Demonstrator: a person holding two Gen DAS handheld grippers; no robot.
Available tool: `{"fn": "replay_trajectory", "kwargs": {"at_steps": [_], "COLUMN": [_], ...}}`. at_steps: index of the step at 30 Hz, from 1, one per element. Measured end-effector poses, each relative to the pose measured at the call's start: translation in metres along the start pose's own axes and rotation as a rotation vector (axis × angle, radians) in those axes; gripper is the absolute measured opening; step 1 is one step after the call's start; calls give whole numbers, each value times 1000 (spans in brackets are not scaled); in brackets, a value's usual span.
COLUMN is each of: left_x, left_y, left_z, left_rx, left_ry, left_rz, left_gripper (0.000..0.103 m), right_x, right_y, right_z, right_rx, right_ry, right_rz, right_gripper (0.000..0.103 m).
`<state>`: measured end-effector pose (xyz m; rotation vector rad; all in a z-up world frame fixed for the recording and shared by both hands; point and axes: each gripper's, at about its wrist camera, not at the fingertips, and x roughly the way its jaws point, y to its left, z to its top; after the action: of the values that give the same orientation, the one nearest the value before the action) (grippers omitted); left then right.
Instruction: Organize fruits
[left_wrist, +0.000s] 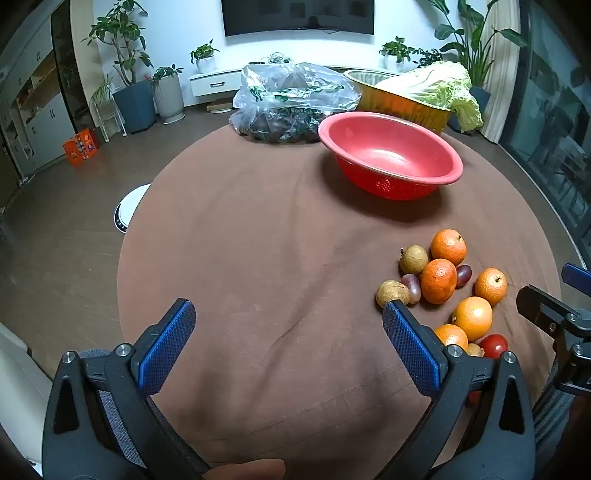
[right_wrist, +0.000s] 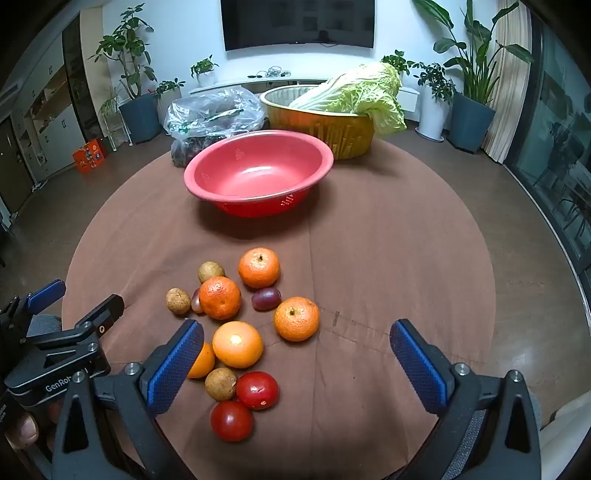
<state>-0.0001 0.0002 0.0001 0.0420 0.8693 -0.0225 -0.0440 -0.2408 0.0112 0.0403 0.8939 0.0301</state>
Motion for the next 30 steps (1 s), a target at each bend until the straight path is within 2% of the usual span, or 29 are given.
{"fn": "replay_trajectory", "kwargs": {"at_steps": [30], "left_x": [-3], "left_y": [-6], "left_z": [-4], "left_rx": [5], "left_ry": [-3], "left_rz": [-3], "left_gripper": [103], "right_x": [0], "right_y": [1], "right_z": [-1], "right_rx": [-1], "right_ry": [-1], "right_rz": [-2], "right_gripper": [103]}}
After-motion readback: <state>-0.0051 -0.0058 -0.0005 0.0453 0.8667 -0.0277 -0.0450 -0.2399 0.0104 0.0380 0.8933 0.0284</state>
